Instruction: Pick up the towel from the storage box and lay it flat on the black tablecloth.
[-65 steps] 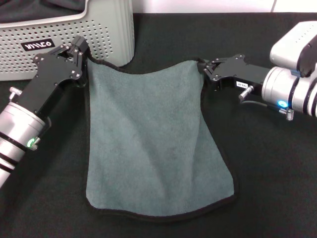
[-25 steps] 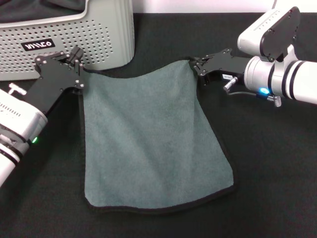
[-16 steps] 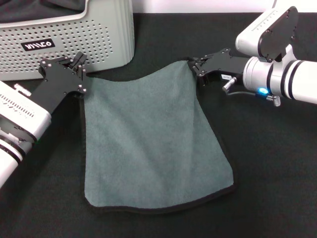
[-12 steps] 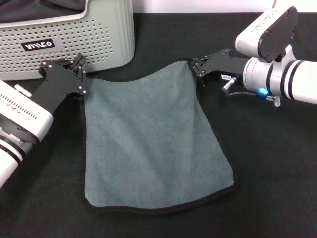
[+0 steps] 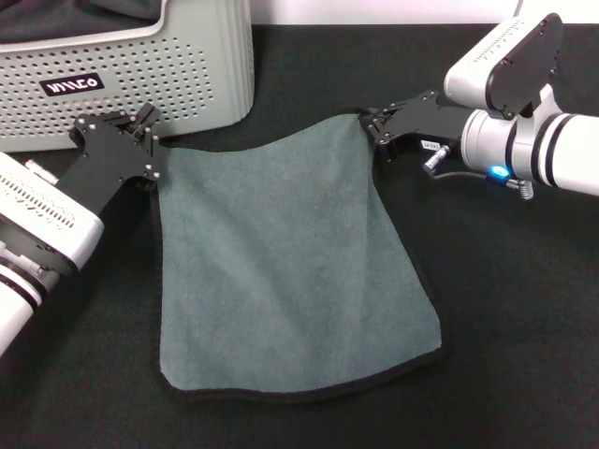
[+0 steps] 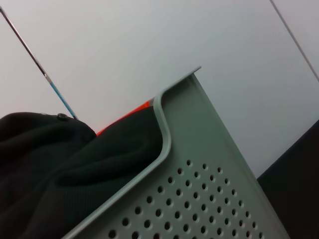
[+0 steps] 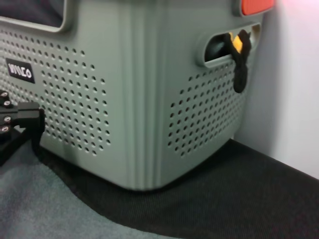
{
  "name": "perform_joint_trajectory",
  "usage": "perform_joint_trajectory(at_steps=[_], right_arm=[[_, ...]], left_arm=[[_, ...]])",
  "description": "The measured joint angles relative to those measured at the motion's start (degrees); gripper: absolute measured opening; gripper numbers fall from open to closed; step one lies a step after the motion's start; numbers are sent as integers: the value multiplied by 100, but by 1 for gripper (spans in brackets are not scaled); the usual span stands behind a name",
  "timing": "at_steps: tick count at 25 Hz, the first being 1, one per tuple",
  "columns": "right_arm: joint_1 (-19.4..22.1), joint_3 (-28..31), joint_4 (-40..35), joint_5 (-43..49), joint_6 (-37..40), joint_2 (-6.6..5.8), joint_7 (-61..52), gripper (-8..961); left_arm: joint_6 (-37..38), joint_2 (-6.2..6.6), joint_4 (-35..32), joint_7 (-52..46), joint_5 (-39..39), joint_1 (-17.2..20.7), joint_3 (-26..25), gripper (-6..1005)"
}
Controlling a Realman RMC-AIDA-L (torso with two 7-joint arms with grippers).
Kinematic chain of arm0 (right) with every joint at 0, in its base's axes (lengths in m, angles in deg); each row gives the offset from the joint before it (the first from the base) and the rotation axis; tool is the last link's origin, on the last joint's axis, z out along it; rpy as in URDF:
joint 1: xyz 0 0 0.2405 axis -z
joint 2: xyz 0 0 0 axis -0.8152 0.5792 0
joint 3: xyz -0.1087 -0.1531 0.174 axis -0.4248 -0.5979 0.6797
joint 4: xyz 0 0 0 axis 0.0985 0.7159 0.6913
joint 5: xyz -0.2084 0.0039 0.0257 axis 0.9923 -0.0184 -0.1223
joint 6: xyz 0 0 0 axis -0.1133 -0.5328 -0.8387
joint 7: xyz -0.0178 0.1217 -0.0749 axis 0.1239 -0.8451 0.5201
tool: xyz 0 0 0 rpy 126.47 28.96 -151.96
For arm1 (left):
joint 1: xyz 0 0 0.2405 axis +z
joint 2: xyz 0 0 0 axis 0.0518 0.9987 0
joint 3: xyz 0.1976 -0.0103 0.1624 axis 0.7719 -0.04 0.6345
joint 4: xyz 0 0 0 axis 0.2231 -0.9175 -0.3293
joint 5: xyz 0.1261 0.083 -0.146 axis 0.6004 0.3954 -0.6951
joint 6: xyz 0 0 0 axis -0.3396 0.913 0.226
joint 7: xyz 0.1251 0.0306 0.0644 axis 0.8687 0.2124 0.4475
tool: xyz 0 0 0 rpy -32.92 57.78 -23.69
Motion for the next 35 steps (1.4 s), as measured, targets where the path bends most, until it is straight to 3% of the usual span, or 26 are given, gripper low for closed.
perform_joint_trajectory(at_steps=[12,17,23,25,26,27,32,35], right_arm=[[-92,-11,4,10,58,0,177,66],[-49,27,3,10,-1,0,261,68],[54,82,-65,-6,98,-22,257,266],[204,103,-244,8,301,-56,238,343],[506,126,-637,11,448,-137,237,381],[506,126,-637,11,448,-137,237,420],[1572,233,-1962,28,635,-481,238,632],[2111,516,-2479,196,902,-587,208,713]], left_arm=[[-7,16,-3,135,-189,33,-25,35],[-125,19,2,433,-395,30,-26,140],[-196,33,-14,470,-594,109,-32,392],[-149,41,-34,424,-678,210,-37,476],[-42,41,-67,295,-690,342,-39,518],[-42,41,-67,295,-690,342,-39,518],[382,55,-85,-354,-690,634,-31,516],[559,69,-88,-675,-660,796,-9,515]])
